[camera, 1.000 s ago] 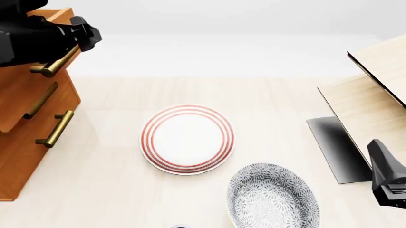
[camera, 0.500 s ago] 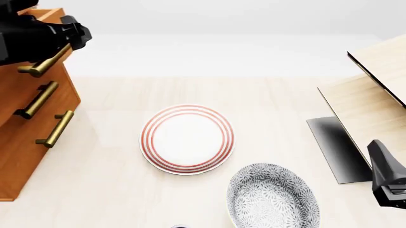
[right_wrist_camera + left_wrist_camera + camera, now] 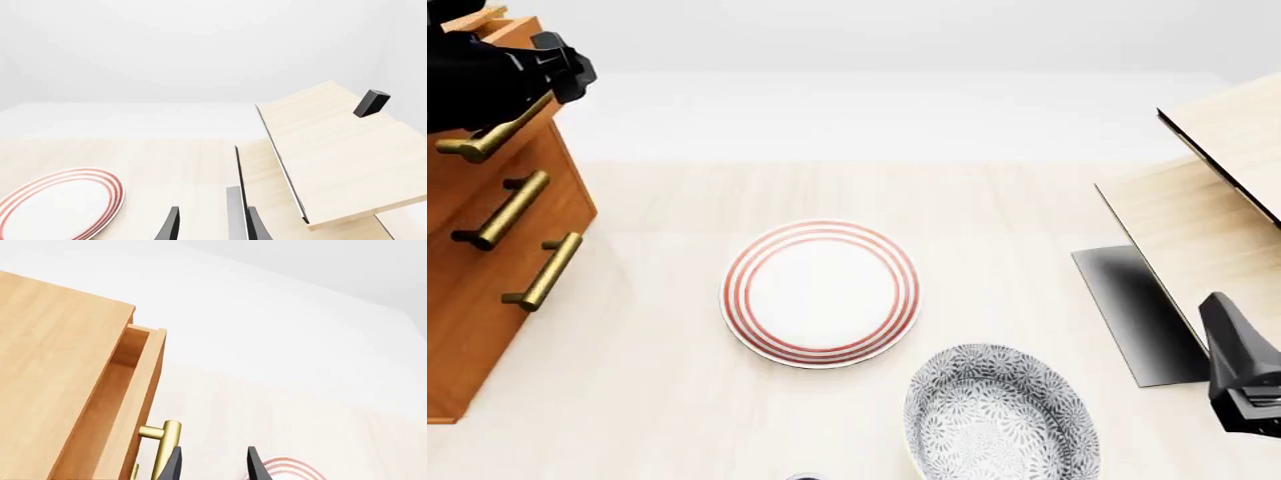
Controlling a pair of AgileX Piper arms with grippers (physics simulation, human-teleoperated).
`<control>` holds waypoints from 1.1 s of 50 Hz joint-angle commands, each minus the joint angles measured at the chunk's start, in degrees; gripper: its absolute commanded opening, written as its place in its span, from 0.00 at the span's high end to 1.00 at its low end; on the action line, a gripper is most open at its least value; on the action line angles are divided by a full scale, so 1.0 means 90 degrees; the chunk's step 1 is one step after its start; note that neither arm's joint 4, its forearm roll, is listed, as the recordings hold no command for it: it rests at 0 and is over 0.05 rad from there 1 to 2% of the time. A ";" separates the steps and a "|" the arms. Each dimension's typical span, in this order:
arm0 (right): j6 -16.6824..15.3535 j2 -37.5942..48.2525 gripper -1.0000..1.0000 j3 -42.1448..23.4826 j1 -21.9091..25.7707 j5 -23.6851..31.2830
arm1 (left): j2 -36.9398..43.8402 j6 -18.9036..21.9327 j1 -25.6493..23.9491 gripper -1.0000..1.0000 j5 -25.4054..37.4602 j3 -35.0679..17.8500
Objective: Close the top drawer of the cabinet.
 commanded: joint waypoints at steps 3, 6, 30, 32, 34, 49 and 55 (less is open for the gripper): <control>0.0010 0.0065 0.00 0.0000 -0.0003 -0.0048 | 0.0408 -0.0157 0.0220 0.00 0.0050 0.0259; 0.0010 0.0034 0.00 0.0000 -0.0007 -0.0015 | 0.0417 -0.0164 0.0250 0.00 0.0033 0.0280; 0.0003 0.0003 0.00 0.0001 -0.0002 0.0010 | 0.0385 -0.0155 0.0477 0.00 0.0032 0.0314; 0.0002 0.0011 0.00 0.0000 0.0000 0.0001 | 0.0392 -0.0155 0.0506 0.00 0.0030 0.0312; 0.0001 -0.0032 0.00 0.0000 -0.0001 0.0045 | 0.0394 -0.0150 0.0524 0.00 0.0035 0.0306; 0.0003 -0.0084 0.00 -0.0002 0.0015 0.0094 | 0.0371 -0.0126 0.0608 0.00 0.0135 0.0182; -0.0003 -0.0032 0.00 -0.0003 0.0010 0.0039 | 0.0367 -0.0151 0.0810 0.00 0.0196 0.0053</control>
